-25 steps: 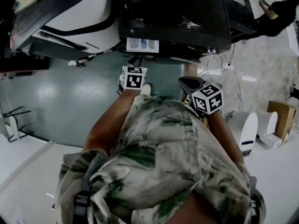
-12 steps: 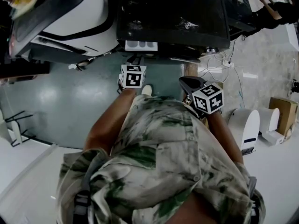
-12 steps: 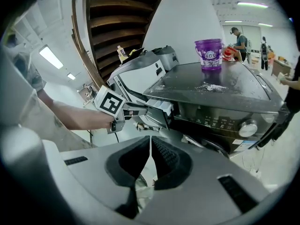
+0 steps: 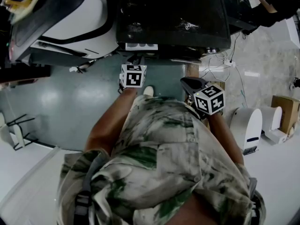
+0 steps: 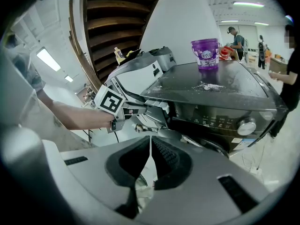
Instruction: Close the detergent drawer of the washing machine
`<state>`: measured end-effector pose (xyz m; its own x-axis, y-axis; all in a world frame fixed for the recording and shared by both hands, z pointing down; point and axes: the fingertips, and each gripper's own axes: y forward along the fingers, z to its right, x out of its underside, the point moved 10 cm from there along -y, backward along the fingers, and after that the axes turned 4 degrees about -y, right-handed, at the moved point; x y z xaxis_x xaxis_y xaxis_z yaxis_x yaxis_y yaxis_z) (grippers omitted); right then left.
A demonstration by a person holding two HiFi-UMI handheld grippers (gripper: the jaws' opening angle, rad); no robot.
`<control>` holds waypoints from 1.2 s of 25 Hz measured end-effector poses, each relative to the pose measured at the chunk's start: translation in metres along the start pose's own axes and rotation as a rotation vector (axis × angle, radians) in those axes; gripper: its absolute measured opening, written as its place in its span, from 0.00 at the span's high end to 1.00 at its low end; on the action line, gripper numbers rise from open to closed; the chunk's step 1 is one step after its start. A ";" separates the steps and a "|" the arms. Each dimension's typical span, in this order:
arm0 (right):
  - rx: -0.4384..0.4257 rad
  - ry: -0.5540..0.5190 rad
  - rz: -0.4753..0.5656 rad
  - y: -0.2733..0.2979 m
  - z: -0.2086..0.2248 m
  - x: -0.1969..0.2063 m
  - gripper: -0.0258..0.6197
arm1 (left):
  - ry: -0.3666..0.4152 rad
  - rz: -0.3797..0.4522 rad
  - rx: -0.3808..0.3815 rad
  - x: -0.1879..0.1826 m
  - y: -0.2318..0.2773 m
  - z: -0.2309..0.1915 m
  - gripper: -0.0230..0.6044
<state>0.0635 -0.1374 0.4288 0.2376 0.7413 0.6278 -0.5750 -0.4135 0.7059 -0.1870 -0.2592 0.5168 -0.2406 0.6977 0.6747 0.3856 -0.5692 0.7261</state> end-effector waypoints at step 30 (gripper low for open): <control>0.041 0.054 0.007 0.004 0.007 -0.004 0.91 | 0.034 0.002 0.023 -0.020 0.019 -0.011 0.78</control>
<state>0.0653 -0.1461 0.4315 0.1902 0.7653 0.6149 -0.5437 -0.4394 0.7151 -0.1842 -0.2888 0.5182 -0.2697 0.6815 0.6803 0.4059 -0.5602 0.7221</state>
